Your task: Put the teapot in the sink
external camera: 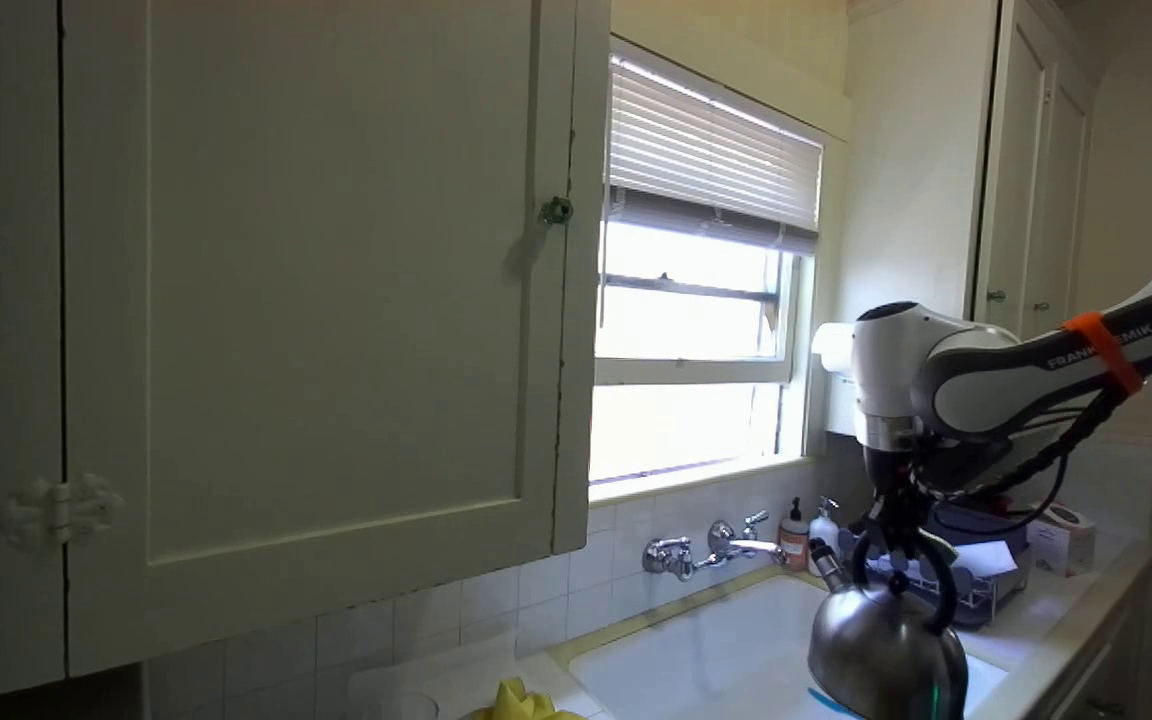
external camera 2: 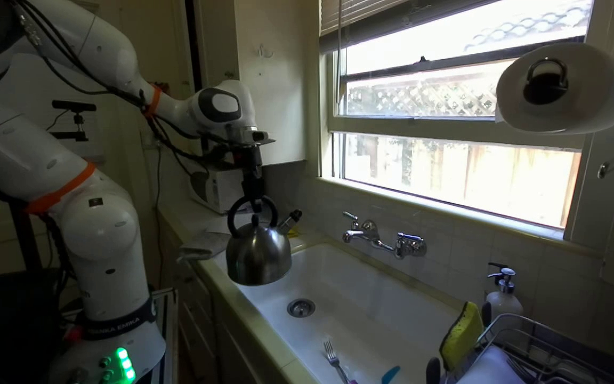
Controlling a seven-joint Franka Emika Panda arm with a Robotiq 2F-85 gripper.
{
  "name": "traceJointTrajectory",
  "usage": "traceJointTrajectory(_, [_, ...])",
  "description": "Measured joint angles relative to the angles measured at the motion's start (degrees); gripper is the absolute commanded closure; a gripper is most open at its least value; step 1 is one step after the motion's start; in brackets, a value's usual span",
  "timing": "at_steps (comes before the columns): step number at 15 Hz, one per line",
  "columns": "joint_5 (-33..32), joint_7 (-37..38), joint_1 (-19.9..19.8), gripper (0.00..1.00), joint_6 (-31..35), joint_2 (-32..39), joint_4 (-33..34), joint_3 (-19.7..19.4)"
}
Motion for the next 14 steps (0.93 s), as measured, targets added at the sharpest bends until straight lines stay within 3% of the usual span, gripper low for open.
traceJointTrajectory(5, [0.9,0.5,-4.2,0.98,3.2,-1.5,-2.8,-3.8])
traceJointTrajectory(6, [1.7,1.3,-4.9,0.92,3.2,-2.4,-3.7,-4.2])
traceJointTrajectory(8, [3.1,2.2,-6.0,0.92,3.2,-4.2,-5.7,-4.8])
traceJointTrajectory(9, [3.3,2.3,-6.2,0.98,3.2,-4.8,-6.2,-5.0])
traceJointTrajectory(14, [5.2,5.0,-8.2,0.98,3.7,-4.2,-6.2,-5.4])
